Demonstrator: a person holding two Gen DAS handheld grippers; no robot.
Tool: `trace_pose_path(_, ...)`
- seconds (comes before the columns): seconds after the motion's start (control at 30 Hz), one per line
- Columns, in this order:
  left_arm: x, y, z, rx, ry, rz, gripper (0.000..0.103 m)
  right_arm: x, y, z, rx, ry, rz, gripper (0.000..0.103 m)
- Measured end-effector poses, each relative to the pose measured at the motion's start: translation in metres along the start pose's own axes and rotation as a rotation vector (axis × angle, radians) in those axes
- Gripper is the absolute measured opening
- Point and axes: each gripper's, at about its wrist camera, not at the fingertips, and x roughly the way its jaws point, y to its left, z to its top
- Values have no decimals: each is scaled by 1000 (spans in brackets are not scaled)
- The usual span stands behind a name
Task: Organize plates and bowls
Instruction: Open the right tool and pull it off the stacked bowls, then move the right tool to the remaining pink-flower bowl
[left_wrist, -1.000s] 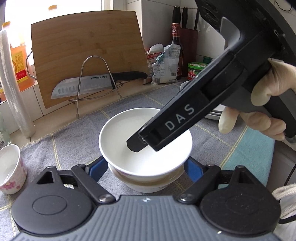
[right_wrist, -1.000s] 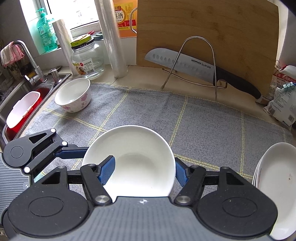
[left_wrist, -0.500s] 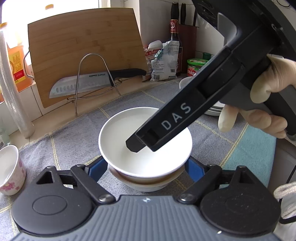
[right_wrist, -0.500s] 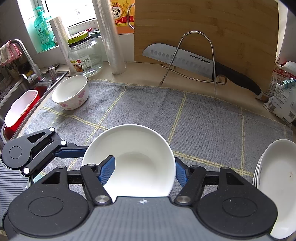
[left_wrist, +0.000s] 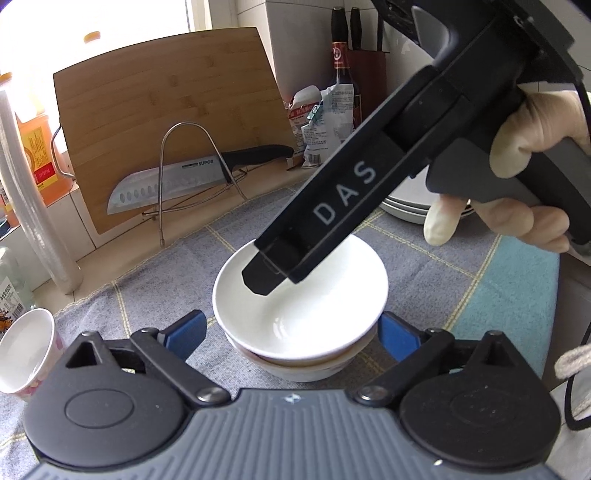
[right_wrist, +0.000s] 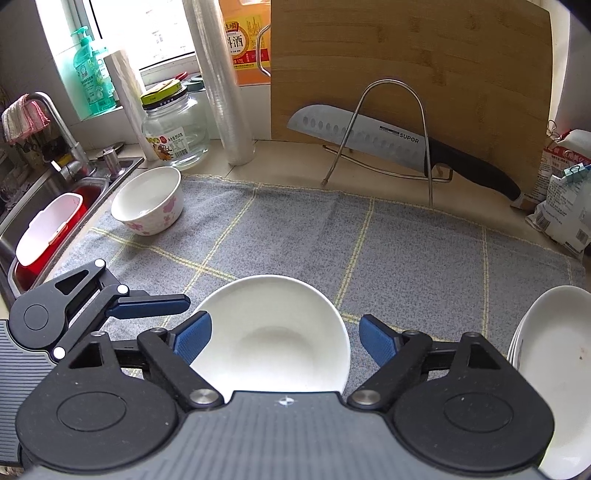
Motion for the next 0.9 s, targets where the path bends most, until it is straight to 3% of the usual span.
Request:
trace_pose_path(0.33,-19,13,-7,-81,-61,-68,102,-18,-2,-4,57,-45,-51,99)
trace_pose_path(0.53,-30,27,-24,-127,-78,-50,102,-30,8,-16,82,-75,-127,103)
trace_pose_path(0.77,-44,48,-42,-276,-39,110,102,-32,20,-20,19,-86,-90,103)
trace_pose_path(0.9,-55,55,-48,-355,10,236,102,-27,22,-15,-45,-113,-32,103)
